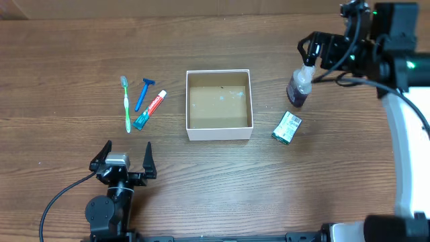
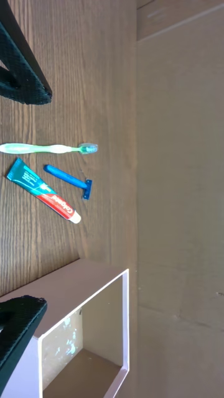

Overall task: Pack container
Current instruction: 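Reach right gripper to the blue soap pump bottle and grasp it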

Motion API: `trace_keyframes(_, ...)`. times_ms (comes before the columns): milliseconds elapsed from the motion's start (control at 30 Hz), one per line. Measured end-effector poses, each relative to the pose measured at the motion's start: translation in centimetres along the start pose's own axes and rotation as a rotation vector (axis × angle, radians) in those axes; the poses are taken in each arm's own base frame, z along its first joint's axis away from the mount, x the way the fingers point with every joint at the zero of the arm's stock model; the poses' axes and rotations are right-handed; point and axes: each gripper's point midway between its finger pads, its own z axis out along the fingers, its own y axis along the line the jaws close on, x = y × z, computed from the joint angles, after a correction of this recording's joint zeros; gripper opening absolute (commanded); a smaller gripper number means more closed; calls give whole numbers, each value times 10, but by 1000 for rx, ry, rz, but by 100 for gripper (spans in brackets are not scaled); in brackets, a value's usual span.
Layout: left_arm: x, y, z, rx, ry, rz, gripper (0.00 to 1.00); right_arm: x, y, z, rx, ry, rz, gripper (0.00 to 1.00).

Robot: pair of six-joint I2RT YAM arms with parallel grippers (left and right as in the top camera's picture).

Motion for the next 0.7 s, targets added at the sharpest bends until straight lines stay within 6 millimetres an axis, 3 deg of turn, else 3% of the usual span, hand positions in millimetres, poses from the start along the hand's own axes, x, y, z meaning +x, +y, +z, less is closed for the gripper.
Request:
trace_keyframes(100, 0, 0, 0, 0, 0, 0, 100, 0, -18, 29, 45, 30, 8, 90)
trace_keyframes(400, 0, 0, 0, 0, 0, 0, 100, 39, -85, 95, 275, 215, 46, 91)
trace_keyframes(500, 0, 0, 0, 0, 0, 0, 100, 50, -93, 104, 297, 261, 58, 91)
trace_keyframes(700, 0, 0, 0, 0, 0, 0, 100, 60, -97, 115, 294, 295, 78, 79)
